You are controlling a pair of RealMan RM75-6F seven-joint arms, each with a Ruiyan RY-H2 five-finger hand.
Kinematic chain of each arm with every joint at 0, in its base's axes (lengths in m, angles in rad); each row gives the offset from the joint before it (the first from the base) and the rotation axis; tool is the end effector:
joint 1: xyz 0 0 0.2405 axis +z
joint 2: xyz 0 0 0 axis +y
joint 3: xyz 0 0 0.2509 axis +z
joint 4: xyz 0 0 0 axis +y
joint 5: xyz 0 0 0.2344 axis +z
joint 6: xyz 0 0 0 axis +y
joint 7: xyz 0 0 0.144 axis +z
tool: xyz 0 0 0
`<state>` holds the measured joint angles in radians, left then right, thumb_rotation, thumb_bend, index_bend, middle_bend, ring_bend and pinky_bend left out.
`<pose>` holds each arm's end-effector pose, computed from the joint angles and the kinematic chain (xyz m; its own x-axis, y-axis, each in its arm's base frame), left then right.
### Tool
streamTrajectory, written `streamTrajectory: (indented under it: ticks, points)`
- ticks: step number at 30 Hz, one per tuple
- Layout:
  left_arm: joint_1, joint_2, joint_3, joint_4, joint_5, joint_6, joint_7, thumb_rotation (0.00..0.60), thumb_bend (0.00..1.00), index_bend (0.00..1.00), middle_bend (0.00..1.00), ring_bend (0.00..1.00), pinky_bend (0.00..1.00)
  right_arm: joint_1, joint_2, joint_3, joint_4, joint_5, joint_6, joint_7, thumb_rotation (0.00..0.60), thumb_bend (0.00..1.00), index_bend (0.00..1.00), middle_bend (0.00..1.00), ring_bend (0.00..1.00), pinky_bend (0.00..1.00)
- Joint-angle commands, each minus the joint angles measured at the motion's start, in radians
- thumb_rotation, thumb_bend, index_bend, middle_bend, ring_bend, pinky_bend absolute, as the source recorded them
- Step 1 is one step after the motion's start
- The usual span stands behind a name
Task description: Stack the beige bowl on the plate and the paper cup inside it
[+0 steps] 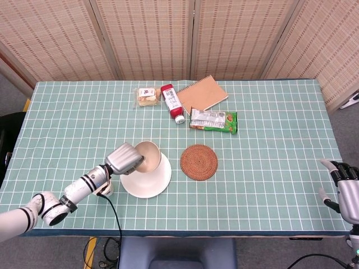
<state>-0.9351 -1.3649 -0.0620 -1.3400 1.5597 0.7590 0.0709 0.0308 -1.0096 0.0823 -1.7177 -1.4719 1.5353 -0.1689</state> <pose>-0.1347 0.3835 -0.0082 0.7607 0.1187 0.6382 0.5058 -0.7245 -0.4682 -0.3100 -0.1720 0.1712 0.5458 0.0477 0.8366 -0.8374 0.0672 0.5425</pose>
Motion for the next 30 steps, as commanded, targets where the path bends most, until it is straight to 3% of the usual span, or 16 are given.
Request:
streamTrajectory:
  ticks: [1, 16, 21, 30]
  points:
    - [-0.04, 0.006, 0.006, -0.038, -0.02, -0.073, 0.067, 0.6, 0.49, 0.66, 0.88, 0.76, 0.79, -0.004, 0.001, -0.002, 0.002, 0.0, 0.004, 0.003, 0.6, 0.26, 0.2, 0.24, 0.2, 0.24]
    - [-0.05, 0.031, 0.034, -0.102, -0.177, -0.165, 0.293, 0.6, 0.48, 0.64, 0.87, 0.75, 0.79, -0.011, -0.002, -0.002, 0.014, -0.001, 0.011, 0.019, 0.6, 0.26, 0.2, 0.24, 0.2, 0.24]
    - [-0.055, 0.041, 0.04, -0.126, -0.223, -0.177, 0.334, 0.6, 0.47, 0.58, 0.86, 0.75, 0.79, -0.011, -0.006, -0.002, 0.016, 0.0, 0.009, 0.018, 0.6, 0.26, 0.2, 0.24, 0.2, 0.24]
    - [-0.055, 0.063, 0.044, -0.175, -0.303, -0.153, 0.405, 0.6, 0.47, 0.37, 0.85, 0.73, 0.79, -0.015, -0.011, 0.002, 0.019, 0.007, 0.016, 0.015, 0.6, 0.26, 0.2, 0.24, 0.2, 0.24]
